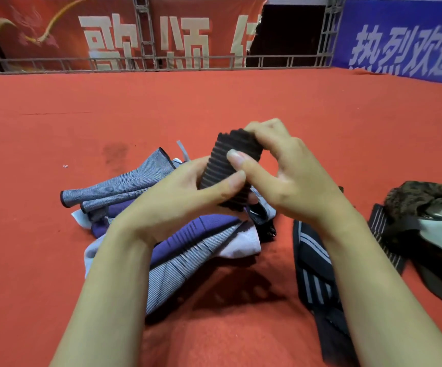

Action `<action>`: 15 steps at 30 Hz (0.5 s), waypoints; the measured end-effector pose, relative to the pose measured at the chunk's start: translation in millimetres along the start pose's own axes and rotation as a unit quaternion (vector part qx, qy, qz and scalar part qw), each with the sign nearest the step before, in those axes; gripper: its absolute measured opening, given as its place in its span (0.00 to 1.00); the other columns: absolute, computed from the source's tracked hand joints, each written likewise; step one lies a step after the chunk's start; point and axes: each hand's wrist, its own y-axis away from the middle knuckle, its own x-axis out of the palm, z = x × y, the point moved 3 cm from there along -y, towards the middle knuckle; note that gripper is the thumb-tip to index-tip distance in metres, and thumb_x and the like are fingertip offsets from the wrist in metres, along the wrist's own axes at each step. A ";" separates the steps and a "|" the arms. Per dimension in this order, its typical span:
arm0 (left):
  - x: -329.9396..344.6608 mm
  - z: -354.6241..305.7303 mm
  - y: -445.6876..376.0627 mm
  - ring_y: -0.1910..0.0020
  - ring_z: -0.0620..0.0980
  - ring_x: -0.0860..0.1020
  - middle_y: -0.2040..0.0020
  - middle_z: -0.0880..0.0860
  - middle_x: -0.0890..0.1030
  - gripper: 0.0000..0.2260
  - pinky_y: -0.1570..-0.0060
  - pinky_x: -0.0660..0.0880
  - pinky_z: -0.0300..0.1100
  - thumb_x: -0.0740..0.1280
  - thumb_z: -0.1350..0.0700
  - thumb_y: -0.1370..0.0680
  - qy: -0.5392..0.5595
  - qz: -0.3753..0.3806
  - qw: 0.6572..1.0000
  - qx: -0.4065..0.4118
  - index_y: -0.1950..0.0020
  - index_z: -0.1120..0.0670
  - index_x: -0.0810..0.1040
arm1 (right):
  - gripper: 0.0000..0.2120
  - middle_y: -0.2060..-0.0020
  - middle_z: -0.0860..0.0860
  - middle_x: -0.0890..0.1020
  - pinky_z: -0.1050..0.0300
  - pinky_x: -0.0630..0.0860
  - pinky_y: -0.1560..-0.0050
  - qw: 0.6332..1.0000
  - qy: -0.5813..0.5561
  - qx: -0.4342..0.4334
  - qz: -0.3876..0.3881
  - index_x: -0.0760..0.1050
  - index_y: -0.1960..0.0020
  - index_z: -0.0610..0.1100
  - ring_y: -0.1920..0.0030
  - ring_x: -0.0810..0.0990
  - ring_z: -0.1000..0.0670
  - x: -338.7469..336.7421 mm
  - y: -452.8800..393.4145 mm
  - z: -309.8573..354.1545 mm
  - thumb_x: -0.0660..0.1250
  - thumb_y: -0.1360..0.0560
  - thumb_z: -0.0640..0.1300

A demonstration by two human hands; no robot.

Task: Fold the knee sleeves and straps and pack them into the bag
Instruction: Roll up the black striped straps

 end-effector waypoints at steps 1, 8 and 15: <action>2.9 -1.3 -0.1 0.48 0.54 0.85 0.50 0.55 0.85 0.14 0.49 0.82 0.47 0.69 0.48 0.19 0.003 0.003 1.000 0.008 0.42 0.58 0.81 | 0.07 0.55 0.58 0.76 0.59 0.73 0.43 1.000 -0.010 0.013 0.002 0.75 0.47 0.47 0.47 0.76 0.50 -0.2 -0.7 -1.8 0.66 0.19 0.51; 7.0 3.6 -1.4 0.51 0.57 0.86 0.48 0.60 0.86 0.13 0.50 0.84 0.53 0.69 0.56 0.19 -0.004 0.015 0.999 -0.037 0.38 0.63 0.79 | 0.11 0.47 0.51 0.69 0.53 0.71 0.34 0.997 0.042 0.057 0.029 0.76 0.57 0.60 0.41 0.72 0.46 -8.4 -1.4 -19.8 0.61 0.21 0.63; 43.7 15.6 -17.2 0.52 0.53 0.85 0.48 0.57 0.86 0.11 0.59 0.83 0.43 0.67 0.54 0.19 0.007 0.047 0.998 -0.047 0.40 0.59 0.81 | 0.19 0.45 0.52 0.76 0.65 0.75 0.58 0.977 0.046 0.173 0.113 0.65 0.35 0.49 0.58 0.80 0.61 -23.2 14.0 -18.9 0.63 0.18 0.59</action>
